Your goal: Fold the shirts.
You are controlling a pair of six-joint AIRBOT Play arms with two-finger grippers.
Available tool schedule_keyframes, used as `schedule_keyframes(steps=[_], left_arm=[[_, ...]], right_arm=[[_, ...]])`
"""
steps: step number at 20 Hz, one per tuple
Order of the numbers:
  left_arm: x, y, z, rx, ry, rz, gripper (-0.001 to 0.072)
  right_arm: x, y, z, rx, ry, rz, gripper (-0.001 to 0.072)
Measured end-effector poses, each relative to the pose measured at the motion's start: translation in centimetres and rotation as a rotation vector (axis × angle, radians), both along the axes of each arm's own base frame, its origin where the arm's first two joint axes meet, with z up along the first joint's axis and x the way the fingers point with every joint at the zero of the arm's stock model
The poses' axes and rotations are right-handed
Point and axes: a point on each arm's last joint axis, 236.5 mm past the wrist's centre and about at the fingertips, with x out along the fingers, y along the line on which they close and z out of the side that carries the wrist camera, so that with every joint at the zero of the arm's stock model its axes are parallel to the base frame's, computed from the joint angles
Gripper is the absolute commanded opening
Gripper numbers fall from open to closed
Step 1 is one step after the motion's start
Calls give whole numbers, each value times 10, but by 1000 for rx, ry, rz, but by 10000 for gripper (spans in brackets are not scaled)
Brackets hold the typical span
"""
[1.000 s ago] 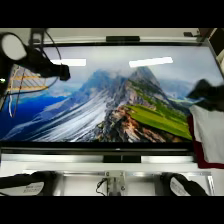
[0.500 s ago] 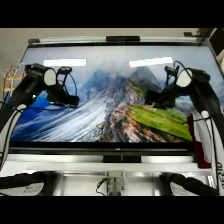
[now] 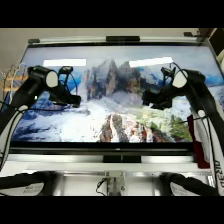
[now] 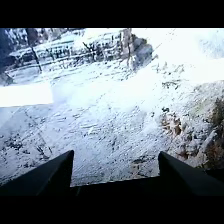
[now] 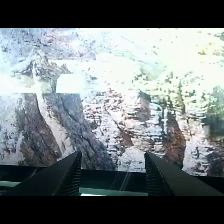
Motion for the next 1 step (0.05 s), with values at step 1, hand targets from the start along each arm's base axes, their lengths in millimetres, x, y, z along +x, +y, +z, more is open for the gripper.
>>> schedule_keyframes(steps=[1], left_arm=[[0,0,0,0,-2,-2,616]], right_arm=[[0,0,0,0,0,0,507]])
